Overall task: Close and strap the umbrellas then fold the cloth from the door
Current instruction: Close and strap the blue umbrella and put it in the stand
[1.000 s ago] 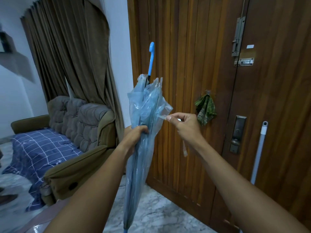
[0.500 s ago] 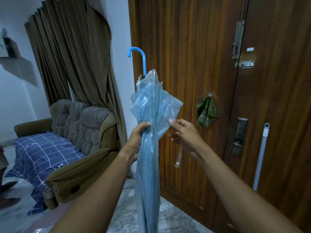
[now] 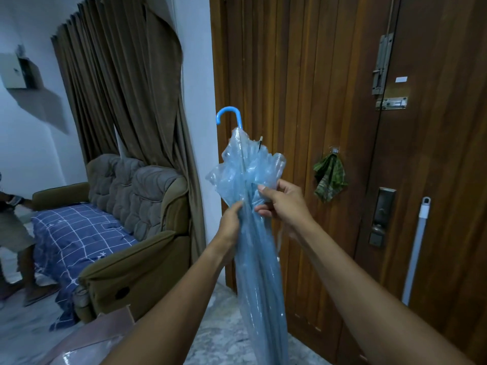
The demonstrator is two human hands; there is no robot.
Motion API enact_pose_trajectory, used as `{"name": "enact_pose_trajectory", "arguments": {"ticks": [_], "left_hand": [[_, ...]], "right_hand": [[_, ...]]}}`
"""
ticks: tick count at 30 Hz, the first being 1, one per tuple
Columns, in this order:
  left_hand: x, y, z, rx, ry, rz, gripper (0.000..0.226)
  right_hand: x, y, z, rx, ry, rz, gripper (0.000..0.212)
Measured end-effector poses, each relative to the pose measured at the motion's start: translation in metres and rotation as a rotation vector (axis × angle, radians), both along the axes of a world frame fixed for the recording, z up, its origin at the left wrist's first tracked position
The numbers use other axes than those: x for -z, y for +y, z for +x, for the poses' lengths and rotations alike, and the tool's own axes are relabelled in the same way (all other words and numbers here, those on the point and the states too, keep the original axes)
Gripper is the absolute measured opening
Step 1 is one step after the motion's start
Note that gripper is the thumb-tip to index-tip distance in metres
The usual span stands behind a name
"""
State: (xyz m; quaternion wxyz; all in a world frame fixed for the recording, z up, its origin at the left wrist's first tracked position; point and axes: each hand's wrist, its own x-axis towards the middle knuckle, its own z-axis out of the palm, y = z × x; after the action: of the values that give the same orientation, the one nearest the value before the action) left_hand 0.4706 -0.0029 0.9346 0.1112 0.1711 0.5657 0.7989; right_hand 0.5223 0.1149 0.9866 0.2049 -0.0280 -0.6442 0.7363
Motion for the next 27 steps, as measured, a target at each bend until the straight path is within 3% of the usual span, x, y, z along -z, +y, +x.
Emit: {"name": "enact_pose_trajectory", "arguments": {"ticks": [3, 6, 11, 14, 18, 21, 27], "left_hand": [[-0.007, -0.008, 0.002, 0.246, -0.019, 0.169, 0.066], [-0.008, -0.01, 0.002, 0.377, 0.115, 0.07, 0.056], [-0.005, -0.013, 0.001, 0.303, 0.079, -0.024, 0.061], [-0.002, -0.018, -0.007, 0.222, 0.057, -0.032, 0.064], [-0.006, -0.018, -0.006, -0.026, 0.07, -0.081, 0.041], [-0.008, -0.02, -0.002, -0.141, 0.069, -0.084, 0.037], [-0.007, -0.018, 0.001, -0.163, 0.139, -0.158, 0.034]], "right_hand": [[-0.003, 0.0, -0.001, -0.076, -0.054, -0.031, 0.009], [-0.011, 0.001, 0.002, -0.097, -0.093, 0.063, 0.008], [-0.026, 0.008, 0.013, -0.08, -0.097, 0.328, 0.029], [-0.032, 0.018, 0.017, 0.02, -0.035, 0.498, 0.022], [-0.03, 0.026, 0.017, 0.354, -0.059, 0.894, 0.023], [-0.032, 0.032, 0.021, 0.513, 0.022, 0.958, 0.022], [-0.036, 0.038, 0.021, 0.665, 0.255, 1.137, 0.015]]}}
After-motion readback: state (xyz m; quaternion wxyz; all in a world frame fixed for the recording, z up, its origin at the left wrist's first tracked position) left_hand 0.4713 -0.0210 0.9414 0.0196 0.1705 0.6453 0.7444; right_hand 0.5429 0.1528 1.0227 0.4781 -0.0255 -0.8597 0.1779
